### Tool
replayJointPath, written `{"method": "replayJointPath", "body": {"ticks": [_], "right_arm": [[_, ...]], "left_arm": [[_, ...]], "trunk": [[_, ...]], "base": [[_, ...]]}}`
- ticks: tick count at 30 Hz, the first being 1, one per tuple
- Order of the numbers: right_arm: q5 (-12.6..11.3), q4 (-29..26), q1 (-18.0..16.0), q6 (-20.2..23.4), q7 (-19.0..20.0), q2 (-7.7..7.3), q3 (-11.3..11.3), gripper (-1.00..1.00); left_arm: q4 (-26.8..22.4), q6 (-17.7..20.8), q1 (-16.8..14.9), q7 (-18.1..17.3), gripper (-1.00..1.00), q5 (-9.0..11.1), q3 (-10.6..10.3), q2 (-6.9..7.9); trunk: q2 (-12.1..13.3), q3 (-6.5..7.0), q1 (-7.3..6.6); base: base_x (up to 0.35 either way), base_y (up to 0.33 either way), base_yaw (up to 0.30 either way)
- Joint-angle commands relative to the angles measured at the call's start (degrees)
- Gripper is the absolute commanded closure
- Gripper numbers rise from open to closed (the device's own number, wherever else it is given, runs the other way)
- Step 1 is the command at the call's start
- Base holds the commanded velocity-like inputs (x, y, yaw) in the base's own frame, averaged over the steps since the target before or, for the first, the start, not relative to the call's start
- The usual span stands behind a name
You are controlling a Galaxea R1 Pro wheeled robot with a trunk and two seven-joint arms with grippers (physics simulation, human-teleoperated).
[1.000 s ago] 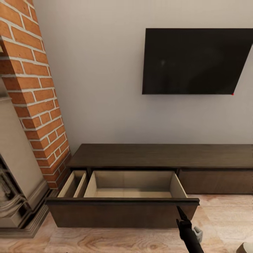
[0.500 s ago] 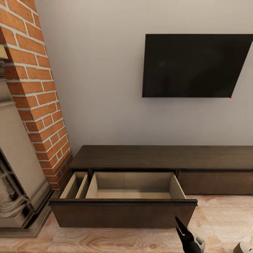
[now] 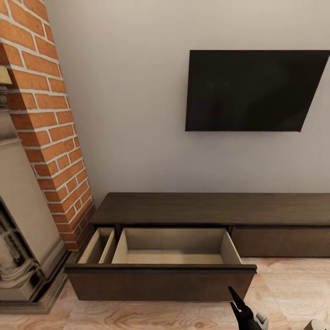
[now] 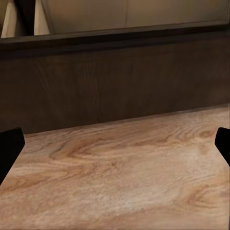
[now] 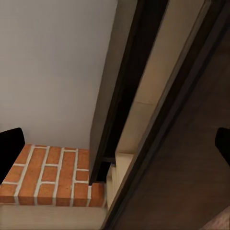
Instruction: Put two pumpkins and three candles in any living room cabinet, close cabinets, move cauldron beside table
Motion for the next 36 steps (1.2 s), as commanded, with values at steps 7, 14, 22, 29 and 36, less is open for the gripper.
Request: {"method": "replayJointPath", "body": {"ticks": [7,14,22,29,36], "right_arm": [[-0.4,0.1,0.0,0.3,0.2,0.01,-0.2,-1.0],[-0.3,0.9,0.0,0.1,-0.2,0.09,-0.2,-1.0],[6.0,2.6,1.3,-0.1,-1.2,-0.83,-0.1,-1.0],[13.5,2.7,1.5,-0.3,-10.3,-2.08,-0.6,-1.0],[15.4,1.6,1.6,-0.8,-14.7,-2.42,-0.2,-1.0]], "left_arm": [[-0.1,0.3,0.0,-0.1,-1.0,-0.1,0.0,0.03],[-0.1,0.3,0.0,-0.1,-1.0,-0.1,0.0,0.03],[-0.1,0.8,0.0,-0.1,-1.0,-0.1,0.0,0.03],[-0.1,1.9,0.0,-0.1,-1.0,-0.1,0.0,0.03],[-0.1,3.9,0.0,-0.1,-1.0,-0.1,0.0,-0.09]], "trunk": [[2.8,1.22,-1.55],[5.6,2.48,-3.09],[8.8,3.91,-4.84],[11.6,5.17,-6.38],[14.4,6.42,-7.92]], "base": [[0.0,0.0,0.0],[0.0,0.0,0.0],[0.0,0.0,0.0],[-0.002,0.0,0.0],[-0.182,0.0,0.0]]}}
